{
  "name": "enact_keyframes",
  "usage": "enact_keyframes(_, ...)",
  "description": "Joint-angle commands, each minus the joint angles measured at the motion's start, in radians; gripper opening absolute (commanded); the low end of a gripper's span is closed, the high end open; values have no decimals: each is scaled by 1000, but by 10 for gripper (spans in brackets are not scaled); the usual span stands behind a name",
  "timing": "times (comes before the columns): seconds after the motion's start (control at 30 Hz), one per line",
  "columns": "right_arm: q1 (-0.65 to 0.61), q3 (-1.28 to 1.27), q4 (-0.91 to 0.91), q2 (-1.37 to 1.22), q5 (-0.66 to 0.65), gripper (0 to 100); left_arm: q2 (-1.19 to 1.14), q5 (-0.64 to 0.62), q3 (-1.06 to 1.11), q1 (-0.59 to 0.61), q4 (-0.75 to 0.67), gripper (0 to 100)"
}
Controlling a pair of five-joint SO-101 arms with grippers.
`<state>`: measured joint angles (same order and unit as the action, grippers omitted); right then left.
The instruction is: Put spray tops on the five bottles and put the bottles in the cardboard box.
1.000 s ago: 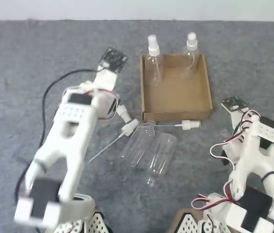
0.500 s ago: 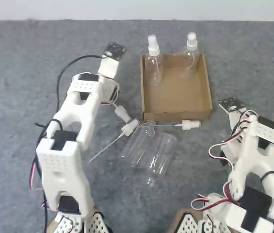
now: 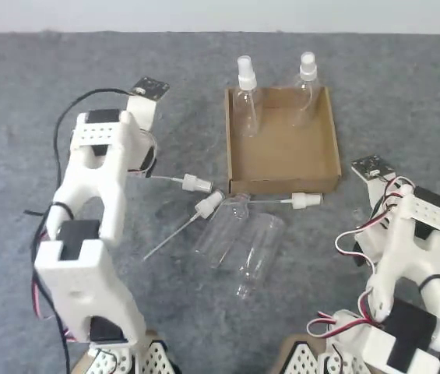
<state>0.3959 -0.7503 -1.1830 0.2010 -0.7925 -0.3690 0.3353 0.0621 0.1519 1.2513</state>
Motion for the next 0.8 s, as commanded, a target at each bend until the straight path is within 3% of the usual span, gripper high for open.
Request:
enact_keyframes(0.0, -12, 3, 12, 42, -11, 84, 172, 51, 47, -2, 40, 76)
enact_keyframes(0.17, -12, 3, 12, 42, -14, 84, 358, 109, 151, -83, -34, 85)
enact_keyframes(0.27, -12, 2, 12, 42, -14, 84, 414, 166, 239, -161, -123, 150)
enact_keyframes(0.47, -12, 2, 12, 42, -14, 84, 333, 299, 305, -250, -218, 199)
enact_keyframes(0.77, -12, 2, 12, 41, -14, 84, 193, 407, 305, -253, -339, 199)
